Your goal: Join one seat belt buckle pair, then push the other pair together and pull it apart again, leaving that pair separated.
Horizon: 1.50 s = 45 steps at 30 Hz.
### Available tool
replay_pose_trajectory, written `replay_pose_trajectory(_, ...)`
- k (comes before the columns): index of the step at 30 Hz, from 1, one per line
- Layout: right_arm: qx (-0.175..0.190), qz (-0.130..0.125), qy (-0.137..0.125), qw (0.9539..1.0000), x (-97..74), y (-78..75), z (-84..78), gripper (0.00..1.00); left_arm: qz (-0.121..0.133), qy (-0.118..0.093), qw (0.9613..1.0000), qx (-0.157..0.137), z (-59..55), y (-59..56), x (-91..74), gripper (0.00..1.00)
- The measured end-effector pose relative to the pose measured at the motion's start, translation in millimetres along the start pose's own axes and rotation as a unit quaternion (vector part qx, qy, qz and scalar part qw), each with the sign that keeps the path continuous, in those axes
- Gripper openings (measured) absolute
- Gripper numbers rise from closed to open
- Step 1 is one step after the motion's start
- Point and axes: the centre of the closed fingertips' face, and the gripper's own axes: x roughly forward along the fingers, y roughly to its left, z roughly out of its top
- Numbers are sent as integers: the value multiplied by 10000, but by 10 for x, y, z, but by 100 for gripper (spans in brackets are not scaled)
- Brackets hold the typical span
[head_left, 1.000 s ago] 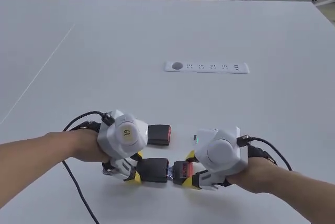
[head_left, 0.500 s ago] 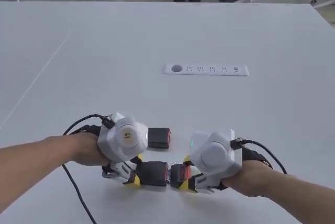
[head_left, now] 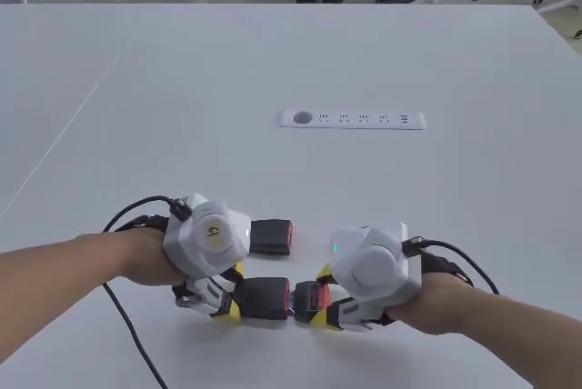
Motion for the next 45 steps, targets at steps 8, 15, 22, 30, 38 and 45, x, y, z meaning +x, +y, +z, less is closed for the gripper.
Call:
replay_pose_trajectory(8, 27, -18, 101, 9999, 20, 16, 18, 26, 3, 143, 9999, 18, 18, 1, 6, 29)
replay_pose_trajectory(15, -12, -12, 98, 10000, 5, 14, 6, 26, 32, 11, 10000, -3, -4, -4, -9, 29)
replay_pose_trajectory(22, 23, 13, -39, 10000, -5, 4, 7, 27, -17, 20, 10000, 91, 19, 1, -3, 28)
replay_pose_trajectory(30, -1, 35, -8, 10000, -10, 2, -10, 27, -49, -94, 9999, -29, -8, 8, -16, 28)
replay_pose_trajectory(38, -70, 51, -16, 10000, -13, 10, -16, 27, -2, 13, 10000, 79, 6, -4, -12, 28)
replay_pose_trajectory(45, -55, 69, -31, 10000, -13, 10, -13, 27, -29, 21, 10000, 77, 11, -4, -12, 29)
